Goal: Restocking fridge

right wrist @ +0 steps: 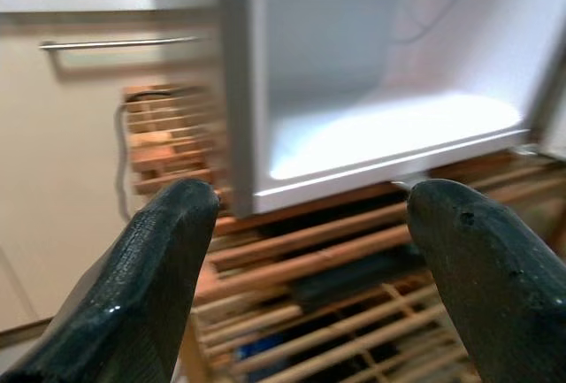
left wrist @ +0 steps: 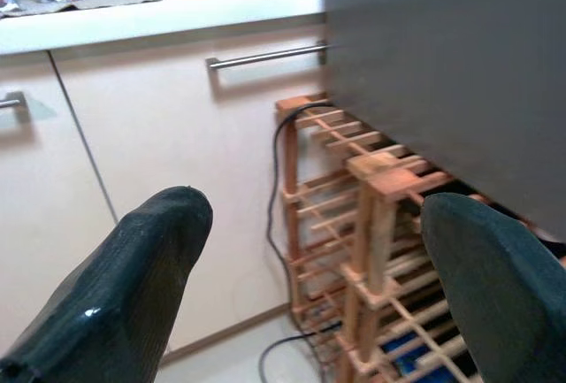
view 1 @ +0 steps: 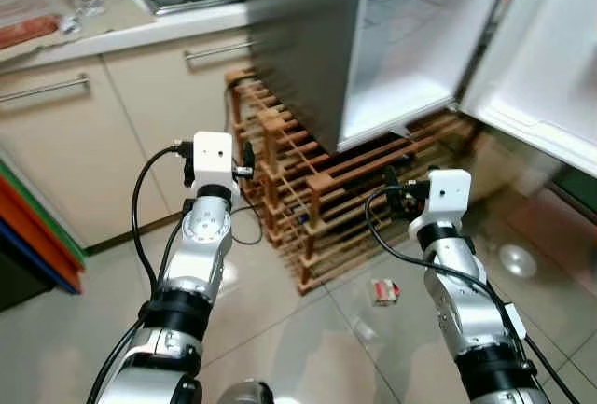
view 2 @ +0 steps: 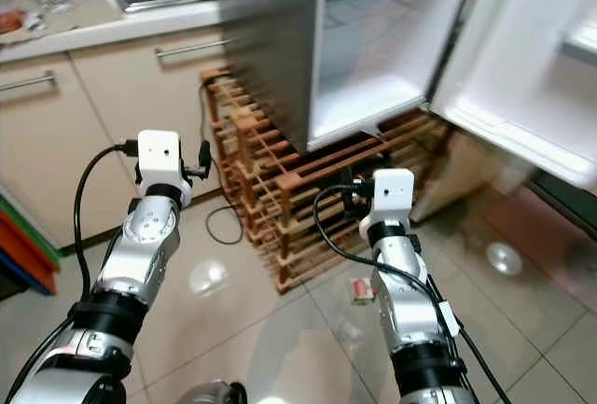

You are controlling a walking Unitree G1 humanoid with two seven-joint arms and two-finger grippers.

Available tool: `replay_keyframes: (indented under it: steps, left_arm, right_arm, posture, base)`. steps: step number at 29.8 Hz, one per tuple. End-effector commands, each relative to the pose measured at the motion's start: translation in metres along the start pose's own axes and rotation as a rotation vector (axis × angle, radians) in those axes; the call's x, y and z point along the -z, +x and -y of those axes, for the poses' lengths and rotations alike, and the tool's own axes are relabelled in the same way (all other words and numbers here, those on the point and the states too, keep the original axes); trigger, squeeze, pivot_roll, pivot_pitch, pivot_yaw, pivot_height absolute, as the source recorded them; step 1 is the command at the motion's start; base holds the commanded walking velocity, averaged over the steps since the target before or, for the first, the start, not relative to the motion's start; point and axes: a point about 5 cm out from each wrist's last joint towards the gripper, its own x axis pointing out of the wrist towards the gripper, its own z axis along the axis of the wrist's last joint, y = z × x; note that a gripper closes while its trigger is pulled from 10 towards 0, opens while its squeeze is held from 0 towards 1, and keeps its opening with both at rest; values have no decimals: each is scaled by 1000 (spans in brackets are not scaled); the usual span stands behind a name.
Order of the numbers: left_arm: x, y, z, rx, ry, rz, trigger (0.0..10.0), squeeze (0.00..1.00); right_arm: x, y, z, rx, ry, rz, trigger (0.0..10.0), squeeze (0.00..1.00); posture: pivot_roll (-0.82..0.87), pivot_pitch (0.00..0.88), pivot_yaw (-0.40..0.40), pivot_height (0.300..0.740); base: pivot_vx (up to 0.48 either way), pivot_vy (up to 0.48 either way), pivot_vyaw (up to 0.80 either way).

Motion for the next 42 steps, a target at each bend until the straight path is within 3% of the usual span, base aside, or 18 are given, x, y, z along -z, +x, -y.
replay_keyframes:
  steps: [1, 7, 24, 35, 42]
  left_arm:
    - [-9, 2, 9, 13, -18, 25, 10000, 0]
    - [-11, 2, 14, 25, -22, 31, 10000, 0]
    - [-16, 3, 8, 4, -10, 58, 10000, 0]
    - [-17, 2, 5, -7, -14, 61, 9490, 0]
    - [-20, 4, 6, 5, -4, 72, 10000, 0]
  right_arm:
    - [2, -2, 7, 13, 3, -19, 10000, 114]
    - [4, -1, 4, -9, -3, -22, 10000, 133]
    - [3, 0, 1, -26, -7, -18, 10000, 161]
    - [5, -1, 2, -24, -5, -26, 10000, 184]
    - [1, 1, 2, -19, -20, 1, 10000, 192]
  posture:
    - [91, 3, 5, 740]
    - [93, 0, 5, 740]
    - [103, 0, 2, 740]
    - [106, 1, 4, 740]
    - [106, 3, 7, 740]
  base:
    - [420, 0, 538]
    - [422, 0, 533]
    - [432, 0, 511]
    - [361, 312, 510]
    - [389, 249, 508]
